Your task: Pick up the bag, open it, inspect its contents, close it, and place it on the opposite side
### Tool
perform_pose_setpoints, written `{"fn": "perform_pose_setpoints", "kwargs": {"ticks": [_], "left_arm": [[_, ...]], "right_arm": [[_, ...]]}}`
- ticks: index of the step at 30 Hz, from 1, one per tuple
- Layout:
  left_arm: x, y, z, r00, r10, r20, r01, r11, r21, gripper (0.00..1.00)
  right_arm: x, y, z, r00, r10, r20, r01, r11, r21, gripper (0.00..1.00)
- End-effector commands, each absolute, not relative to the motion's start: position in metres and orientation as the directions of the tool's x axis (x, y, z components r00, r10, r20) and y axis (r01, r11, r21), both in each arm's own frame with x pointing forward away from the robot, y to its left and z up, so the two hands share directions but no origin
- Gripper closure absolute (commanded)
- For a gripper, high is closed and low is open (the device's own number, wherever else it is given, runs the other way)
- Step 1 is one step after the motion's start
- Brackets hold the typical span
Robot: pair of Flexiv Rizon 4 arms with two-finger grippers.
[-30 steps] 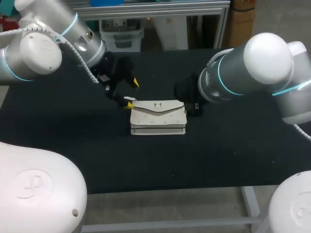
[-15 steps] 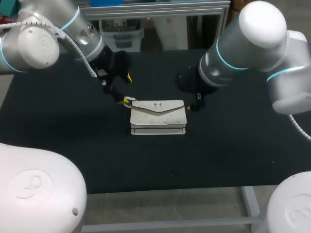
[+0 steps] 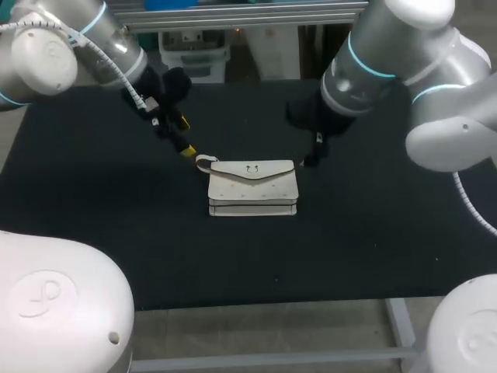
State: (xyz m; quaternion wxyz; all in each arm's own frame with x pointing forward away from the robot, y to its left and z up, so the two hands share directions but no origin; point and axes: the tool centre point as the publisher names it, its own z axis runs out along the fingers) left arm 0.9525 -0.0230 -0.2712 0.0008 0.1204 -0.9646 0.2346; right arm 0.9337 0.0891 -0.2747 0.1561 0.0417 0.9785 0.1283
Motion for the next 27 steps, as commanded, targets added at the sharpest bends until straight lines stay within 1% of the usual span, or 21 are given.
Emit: {"fn": "perform_pose_setpoints", "kwargs": {"ticks": [1,13,14,15,17,18,19,20,22,24,26,27], "left_arm": [[0.957,-0.028,-0.271,-0.972,-0.227,0.065,-0.232,0.866,-0.443,0.0],[0.957,-0.028,-0.271,-0.972,-0.227,0.065,-0.232,0.866,-0.443,0.0],[0.959,-0.037,-0.272,-0.956,-0.283,0.071,-0.285,0.851,-0.44,0.0],[0.964,-0.046,-0.273,-0.92,-0.379,0.098,-0.383,0.818,-0.429,0.0],[0.968,-0.057,-0.274,-0.828,-0.545,0.133,-0.551,0.746,-0.375,0.0],[0.97,-0.06,-0.273,-0.77,-0.618,0.158,-0.63,0.696,-0.345,0.0],[0.974,-0.062,-0.274,-0.684,-0.713,0.154,-0.718,0.621,-0.315,0.0],[0.976,-0.062,-0.274,-0.636,-0.751,0.18,-0.763,0.576,-0.292,0.0],[0.983,-0.058,-0.275,-0.483,-0.851,0.205,-0.866,0.431,-0.252,0.0],[0.986,-0.053,-0.275,-0.394,-0.881,0.263,-0.914,0.347,-0.209,0.0],[0.992,-0.047,-0.277,-0.257,-0.925,0.279,-0.961,0.215,-0.172,0.0],[0.996,-0.042,-0.277,-0.209,-0.929,0.305,-0.975,0.174,-0.14,0.0]], "right_arm": [[0.938,0.078,-0.271,-0.995,0.061,-0.081,0.036,0.96,0.277,0.0],[0.938,0.078,-0.271,-0.995,0.061,-0.081,0.036,0.96,0.277,0.0],[0.938,0.078,-0.271,-0.995,0.061,-0.081,0.036,0.96,0.277,0.0],[0.938,0.08,-0.272,-0.995,0.077,-0.057,0.058,0.957,0.285,0.0],[0.94,0.079,-0.271,-0.982,0.184,-0.052,0.162,0.945,0.284,0.0],[0.941,0.075,-0.271,-0.972,0.234,-0.038,0.213,0.933,0.289,0.0],[0.944,0.07,-0.269,-0.953,0.301,-0.035,0.278,0.914,0.295,0.0],[0.947,0.065,-0.269,-0.928,0.372,-0.021,0.35,0.89,0.293,0.0],[0.952,0.055,-0.27,-0.868,0.496,0.029,0.48,0.823,0.305,0.0],[0.954,0.048,-0.271,-0.821,0.569,0.055,0.558,0.777,0.293,0.0],[0.956,0.04,-0.273,-0.754,0.644,0.127,0.649,0.703,0.289,0.0],[0.955,0.036,-0.273,-0.732,0.659,0.175,0.676,0.671,0.303,0.0]]}}
